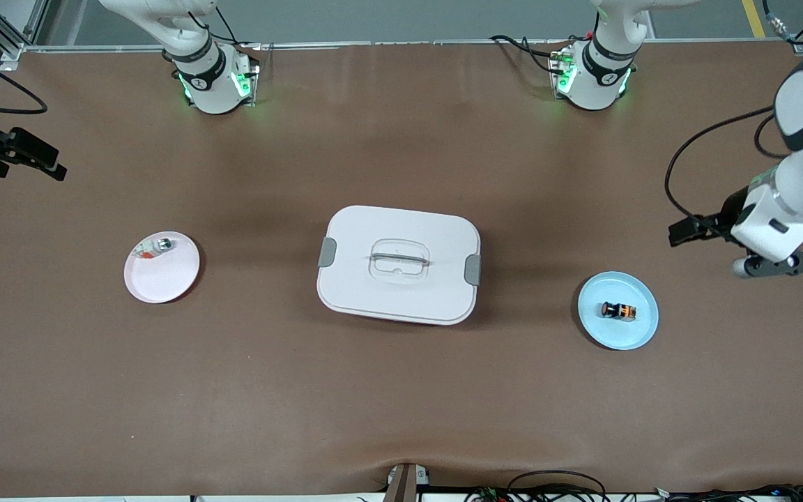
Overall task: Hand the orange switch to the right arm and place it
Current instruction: 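Reach the left gripper down to the black-orange switch on the blue plate, then close the left gripper on the black-orange switch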
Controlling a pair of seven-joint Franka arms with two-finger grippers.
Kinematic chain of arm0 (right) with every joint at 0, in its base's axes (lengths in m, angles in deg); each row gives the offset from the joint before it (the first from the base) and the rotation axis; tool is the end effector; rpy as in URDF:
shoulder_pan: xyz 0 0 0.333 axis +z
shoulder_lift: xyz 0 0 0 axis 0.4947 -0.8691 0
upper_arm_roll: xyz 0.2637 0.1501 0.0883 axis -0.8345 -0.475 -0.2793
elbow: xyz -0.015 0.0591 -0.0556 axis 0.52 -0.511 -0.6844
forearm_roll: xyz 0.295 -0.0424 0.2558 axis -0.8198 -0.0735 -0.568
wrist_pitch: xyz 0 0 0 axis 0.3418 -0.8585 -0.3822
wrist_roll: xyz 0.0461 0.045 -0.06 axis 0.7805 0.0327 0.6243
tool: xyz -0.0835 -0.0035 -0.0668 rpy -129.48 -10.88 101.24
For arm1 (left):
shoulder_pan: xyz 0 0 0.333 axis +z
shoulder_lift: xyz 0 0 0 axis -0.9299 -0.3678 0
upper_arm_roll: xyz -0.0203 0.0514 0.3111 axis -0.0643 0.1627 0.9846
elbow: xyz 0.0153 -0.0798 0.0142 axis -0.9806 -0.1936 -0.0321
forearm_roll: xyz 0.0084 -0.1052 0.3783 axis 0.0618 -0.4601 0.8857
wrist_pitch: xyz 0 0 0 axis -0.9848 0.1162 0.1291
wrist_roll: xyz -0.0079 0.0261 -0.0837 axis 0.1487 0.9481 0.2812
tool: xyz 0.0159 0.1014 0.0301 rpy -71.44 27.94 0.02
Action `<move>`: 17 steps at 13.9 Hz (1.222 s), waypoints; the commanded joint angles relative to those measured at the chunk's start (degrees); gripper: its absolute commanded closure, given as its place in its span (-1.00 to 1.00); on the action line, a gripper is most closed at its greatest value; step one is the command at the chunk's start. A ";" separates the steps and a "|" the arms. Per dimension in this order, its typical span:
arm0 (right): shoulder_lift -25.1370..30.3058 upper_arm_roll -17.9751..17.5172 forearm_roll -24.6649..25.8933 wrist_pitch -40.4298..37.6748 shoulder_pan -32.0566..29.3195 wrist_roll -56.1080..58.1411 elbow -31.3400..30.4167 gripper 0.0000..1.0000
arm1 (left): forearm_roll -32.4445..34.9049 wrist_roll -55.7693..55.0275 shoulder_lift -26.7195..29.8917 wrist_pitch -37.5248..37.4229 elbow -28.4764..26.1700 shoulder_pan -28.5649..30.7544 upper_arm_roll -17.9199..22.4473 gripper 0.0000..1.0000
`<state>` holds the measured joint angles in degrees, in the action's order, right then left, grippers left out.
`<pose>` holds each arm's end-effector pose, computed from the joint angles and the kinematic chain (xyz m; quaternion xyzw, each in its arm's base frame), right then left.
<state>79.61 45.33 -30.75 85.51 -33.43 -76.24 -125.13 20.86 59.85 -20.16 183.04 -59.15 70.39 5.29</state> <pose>0.5210 -0.0292 0.6260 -0.9988 0.0455 0.0047 0.0188 0.6085 -0.0307 0.4863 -0.9985 -0.0454 0.0297 0.0013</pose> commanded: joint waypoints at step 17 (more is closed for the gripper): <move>-0.12 -0.75 -0.21 -0.52 -1.41 0.06 0.51 -1.00 | 1.01 14.90 -21.81 34.78 -5.99 1.54 -0.43 -1.00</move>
<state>79.55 45.38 -30.73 85.51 -33.45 -76.24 -125.14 20.89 74.19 -40.72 216.90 -65.63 71.96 4.98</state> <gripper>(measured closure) 0.000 0.000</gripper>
